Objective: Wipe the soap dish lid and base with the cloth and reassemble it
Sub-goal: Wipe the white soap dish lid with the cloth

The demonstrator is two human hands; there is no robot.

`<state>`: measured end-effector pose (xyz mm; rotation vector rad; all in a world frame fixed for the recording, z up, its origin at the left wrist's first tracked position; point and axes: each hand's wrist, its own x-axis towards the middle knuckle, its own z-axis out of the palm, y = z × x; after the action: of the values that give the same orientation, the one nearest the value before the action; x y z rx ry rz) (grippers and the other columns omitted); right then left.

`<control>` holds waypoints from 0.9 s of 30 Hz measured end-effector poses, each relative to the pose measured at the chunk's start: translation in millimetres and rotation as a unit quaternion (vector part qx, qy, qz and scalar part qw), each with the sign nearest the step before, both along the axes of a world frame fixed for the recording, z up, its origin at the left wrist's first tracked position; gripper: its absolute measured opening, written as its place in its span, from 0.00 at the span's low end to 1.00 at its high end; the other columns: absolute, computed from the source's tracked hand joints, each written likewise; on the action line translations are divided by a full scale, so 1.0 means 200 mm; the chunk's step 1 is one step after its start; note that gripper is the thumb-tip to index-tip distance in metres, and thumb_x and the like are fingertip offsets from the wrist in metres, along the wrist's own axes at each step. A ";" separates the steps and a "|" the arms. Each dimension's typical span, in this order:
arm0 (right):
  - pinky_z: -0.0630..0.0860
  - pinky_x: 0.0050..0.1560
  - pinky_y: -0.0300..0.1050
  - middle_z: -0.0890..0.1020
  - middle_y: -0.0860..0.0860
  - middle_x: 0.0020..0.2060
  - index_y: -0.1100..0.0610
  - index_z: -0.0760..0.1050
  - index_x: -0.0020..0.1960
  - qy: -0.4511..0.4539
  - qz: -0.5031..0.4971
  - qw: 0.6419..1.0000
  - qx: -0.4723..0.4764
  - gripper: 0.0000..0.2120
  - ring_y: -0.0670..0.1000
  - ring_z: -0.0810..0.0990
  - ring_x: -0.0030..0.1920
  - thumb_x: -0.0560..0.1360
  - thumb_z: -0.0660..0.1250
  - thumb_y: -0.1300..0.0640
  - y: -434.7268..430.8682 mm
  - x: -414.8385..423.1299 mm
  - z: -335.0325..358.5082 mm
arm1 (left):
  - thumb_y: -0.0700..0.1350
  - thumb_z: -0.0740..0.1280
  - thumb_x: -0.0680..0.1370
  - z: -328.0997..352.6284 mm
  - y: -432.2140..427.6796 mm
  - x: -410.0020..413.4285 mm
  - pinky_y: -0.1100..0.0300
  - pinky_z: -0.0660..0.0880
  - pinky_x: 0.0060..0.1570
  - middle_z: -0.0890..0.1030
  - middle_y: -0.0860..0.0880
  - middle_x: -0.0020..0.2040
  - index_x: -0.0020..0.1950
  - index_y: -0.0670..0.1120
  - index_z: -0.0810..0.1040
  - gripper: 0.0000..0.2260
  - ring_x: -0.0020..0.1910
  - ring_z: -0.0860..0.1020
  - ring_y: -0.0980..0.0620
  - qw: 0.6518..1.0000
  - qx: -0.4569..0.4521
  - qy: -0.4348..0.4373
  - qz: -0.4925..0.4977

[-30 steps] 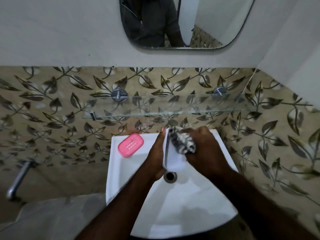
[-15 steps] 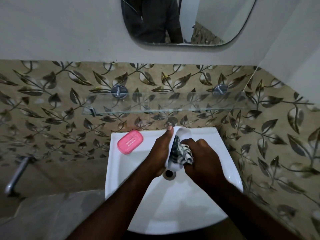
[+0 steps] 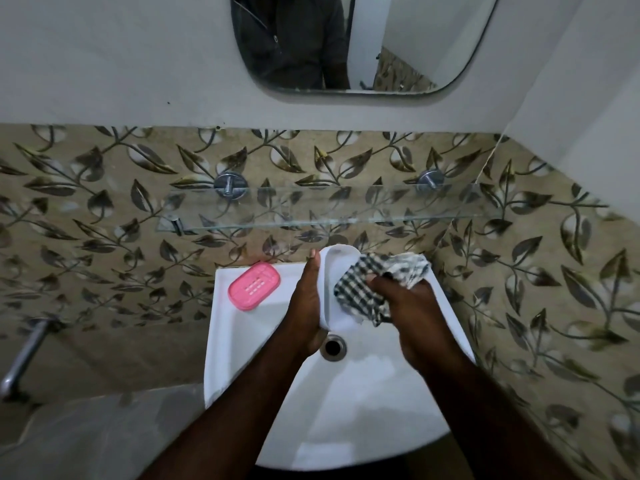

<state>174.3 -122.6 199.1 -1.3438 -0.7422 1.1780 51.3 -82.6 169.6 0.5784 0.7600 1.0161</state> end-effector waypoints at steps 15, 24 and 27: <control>0.75 0.35 0.55 0.79 0.66 0.39 0.64 0.75 0.47 -0.217 0.224 0.947 0.081 0.06 0.56 0.76 0.36 0.71 0.68 0.62 -0.03 -0.09 -0.05 | 0.58 0.51 0.82 -0.06 0.05 -0.01 0.57 0.77 0.53 0.83 0.48 0.58 0.63 0.48 0.77 0.21 0.57 0.81 0.52 0.998 0.048 -0.025 0.038; 0.82 0.48 0.55 0.86 0.57 0.44 0.60 0.81 0.49 -0.200 0.198 0.960 -0.011 0.08 0.57 0.85 0.47 0.71 0.69 0.65 0.04 -0.05 -0.06 | 0.64 0.52 0.78 -0.10 0.02 -0.02 0.49 0.76 0.59 0.80 0.41 0.61 0.66 0.45 0.75 0.29 0.58 0.80 0.45 1.000 -0.012 -0.024 -0.003; 0.81 0.51 0.51 0.87 0.56 0.46 0.58 0.82 0.50 -0.034 0.097 0.995 -0.013 0.09 0.54 0.86 0.46 0.73 0.68 0.68 0.10 -0.09 -0.01 | 0.60 0.49 0.81 -0.08 0.01 0.01 0.54 0.80 0.54 0.82 0.43 0.58 0.66 0.43 0.74 0.27 0.55 0.82 0.48 0.998 -0.001 -0.062 -0.026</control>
<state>156.4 -103.2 197.9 -1.3627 -0.9257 1.3042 53.5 -81.0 152.6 0.5255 0.6337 0.9930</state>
